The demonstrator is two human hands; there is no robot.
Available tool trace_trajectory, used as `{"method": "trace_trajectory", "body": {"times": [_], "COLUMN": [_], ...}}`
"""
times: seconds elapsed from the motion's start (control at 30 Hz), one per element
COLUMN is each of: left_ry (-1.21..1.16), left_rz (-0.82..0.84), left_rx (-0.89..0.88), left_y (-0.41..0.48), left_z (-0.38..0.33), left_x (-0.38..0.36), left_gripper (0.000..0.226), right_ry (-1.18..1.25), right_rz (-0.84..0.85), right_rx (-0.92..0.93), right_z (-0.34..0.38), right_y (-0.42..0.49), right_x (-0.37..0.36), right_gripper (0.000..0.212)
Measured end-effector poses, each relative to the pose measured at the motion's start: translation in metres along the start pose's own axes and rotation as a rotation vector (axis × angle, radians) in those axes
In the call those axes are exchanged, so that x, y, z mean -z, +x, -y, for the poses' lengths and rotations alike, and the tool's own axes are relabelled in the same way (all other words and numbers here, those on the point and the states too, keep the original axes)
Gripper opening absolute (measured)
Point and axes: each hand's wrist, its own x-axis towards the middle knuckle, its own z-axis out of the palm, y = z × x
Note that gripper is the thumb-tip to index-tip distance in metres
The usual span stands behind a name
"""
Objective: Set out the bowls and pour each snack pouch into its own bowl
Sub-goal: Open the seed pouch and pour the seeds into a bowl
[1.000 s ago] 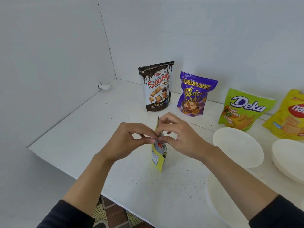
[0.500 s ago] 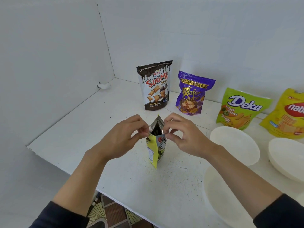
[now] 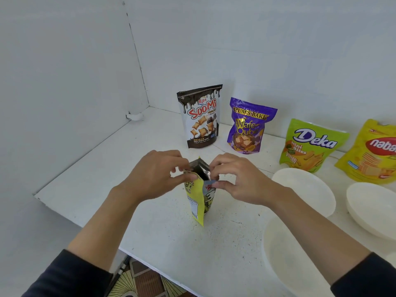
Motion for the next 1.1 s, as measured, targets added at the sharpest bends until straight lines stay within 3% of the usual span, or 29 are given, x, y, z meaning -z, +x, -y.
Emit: {"method": "trace_trajectory", "body": {"times": [0.13, 0.27, 0.4, 0.6, 0.77, 0.97, 1.1], "left_ry": [-0.046, -0.136, -0.137, -0.191, -0.486, -0.952, -0.994], "left_rz": [-0.063, -0.073, -0.196, -0.226, -0.286, -0.227, -0.196], "left_rx": [0.034, -0.043, -0.116, -0.068, 0.078, 0.314, 0.328], "left_y": [-0.004, -0.002, -0.005, -0.004, -0.011, -0.026, -0.023], "left_z": [0.005, -0.004, 0.003, 0.011, -0.01, -0.041, -0.052], "left_x": [-0.004, -0.011, -0.012, -0.015, -0.026, -0.06, -0.08], "left_gripper": [0.053, 0.042, 0.041, 0.041, 0.015, 0.06, 0.06], "right_ry": [-0.068, -0.078, -0.1, -0.077, -0.043, 0.101, 0.207], "right_rz": [0.021, -0.02, -0.008, -0.02, -0.184, -0.472, -0.565], "right_rx": [-0.036, -0.017, -0.011, -0.009, 0.003, -0.094, -0.14], "right_z": [-0.003, 0.002, -0.002, -0.005, -0.006, 0.0, 0.011], "right_y": [-0.002, 0.0, -0.002, -0.002, -0.001, 0.016, 0.031], "right_x": [0.008, 0.005, 0.007, 0.006, -0.003, 0.001, 0.009], "right_gripper": [0.007, 0.011, 0.008, 0.005, 0.007, 0.013, 0.011]}}
